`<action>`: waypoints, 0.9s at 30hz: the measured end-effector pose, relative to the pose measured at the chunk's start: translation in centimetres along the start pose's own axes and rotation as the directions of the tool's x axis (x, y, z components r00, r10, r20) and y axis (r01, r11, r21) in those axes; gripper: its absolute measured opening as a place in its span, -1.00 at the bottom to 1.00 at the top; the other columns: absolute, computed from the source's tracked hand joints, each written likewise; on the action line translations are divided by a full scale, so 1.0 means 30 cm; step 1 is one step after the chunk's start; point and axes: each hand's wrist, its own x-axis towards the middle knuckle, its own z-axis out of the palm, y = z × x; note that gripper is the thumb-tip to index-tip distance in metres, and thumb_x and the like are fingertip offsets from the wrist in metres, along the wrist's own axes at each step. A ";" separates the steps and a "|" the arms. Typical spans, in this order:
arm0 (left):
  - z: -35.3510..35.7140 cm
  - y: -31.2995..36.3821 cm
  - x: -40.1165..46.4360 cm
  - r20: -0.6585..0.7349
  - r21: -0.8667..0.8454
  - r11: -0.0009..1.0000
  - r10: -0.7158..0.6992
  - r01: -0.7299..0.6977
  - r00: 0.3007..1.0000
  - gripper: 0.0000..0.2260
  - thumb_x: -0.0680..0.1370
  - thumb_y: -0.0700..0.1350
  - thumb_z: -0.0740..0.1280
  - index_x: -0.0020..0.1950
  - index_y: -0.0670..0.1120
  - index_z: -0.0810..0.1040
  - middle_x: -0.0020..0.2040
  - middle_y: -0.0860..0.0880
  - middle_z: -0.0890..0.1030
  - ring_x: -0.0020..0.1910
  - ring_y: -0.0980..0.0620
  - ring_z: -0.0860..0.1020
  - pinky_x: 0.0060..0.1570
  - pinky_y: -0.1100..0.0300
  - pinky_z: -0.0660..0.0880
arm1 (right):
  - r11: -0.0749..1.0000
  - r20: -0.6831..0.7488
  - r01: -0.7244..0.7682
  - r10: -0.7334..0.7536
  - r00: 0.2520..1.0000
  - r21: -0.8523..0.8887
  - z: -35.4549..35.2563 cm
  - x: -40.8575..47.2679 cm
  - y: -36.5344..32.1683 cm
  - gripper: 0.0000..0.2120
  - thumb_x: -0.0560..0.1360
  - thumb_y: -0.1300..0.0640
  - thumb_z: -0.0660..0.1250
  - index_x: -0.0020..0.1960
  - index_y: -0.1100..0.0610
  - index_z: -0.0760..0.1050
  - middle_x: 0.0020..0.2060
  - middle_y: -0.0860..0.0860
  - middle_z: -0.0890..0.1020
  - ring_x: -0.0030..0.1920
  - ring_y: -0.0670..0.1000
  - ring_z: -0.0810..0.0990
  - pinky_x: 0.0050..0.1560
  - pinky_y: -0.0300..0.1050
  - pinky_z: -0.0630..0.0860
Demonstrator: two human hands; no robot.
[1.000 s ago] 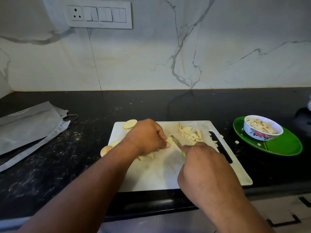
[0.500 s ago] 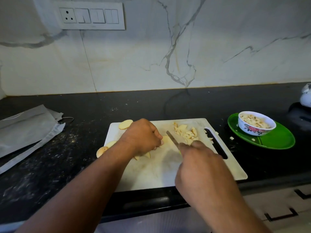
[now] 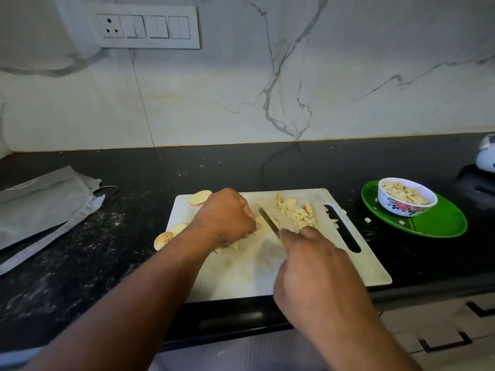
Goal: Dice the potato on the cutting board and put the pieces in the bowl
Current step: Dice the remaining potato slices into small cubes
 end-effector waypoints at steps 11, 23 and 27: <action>-0.002 0.004 0.002 0.023 0.066 0.998 0.004 -0.005 1.000 -0.92 0.55 -0.06 0.50 -0.12 -0.04 0.73 -0.21 0.00 0.70 -0.19 0.01 0.69 -0.09 0.08 0.70 | 0.998 0.096 -0.041 0.037 0.995 0.046 0.013 -0.121 0.049 -0.45 0.58 -0.01 0.10 0.55 -0.14 0.08 0.16 -0.14 0.31 0.17 -0.05 0.54 -0.01 -0.20 0.40; -0.023 0.032 -0.033 0.007 0.071 0.997 -0.021 0.021 1.000 -0.71 0.51 -0.12 0.51 0.12 -0.02 0.47 -0.09 0.02 0.53 -0.06 -0.04 0.61 -0.22 0.19 0.55 | 0.998 0.031 0.009 -0.011 0.999 0.055 0.045 -0.020 -0.015 -0.54 0.51 0.09 0.24 0.39 -0.05 0.31 0.14 -0.09 0.42 0.02 -0.04 0.56 -0.08 -0.25 0.43; -0.023 0.028 -0.028 0.006 0.078 0.997 -0.015 0.015 1.000 -0.67 0.52 -0.11 0.52 0.19 0.00 0.48 -0.08 0.05 0.52 -0.10 0.01 0.59 -0.15 0.18 0.61 | 0.997 0.075 -0.002 -0.003 0.997 0.075 0.029 -0.092 0.014 -0.47 0.55 0.05 0.18 0.49 -0.11 0.17 0.14 -0.15 0.34 0.12 -0.03 0.55 -0.11 -0.24 0.31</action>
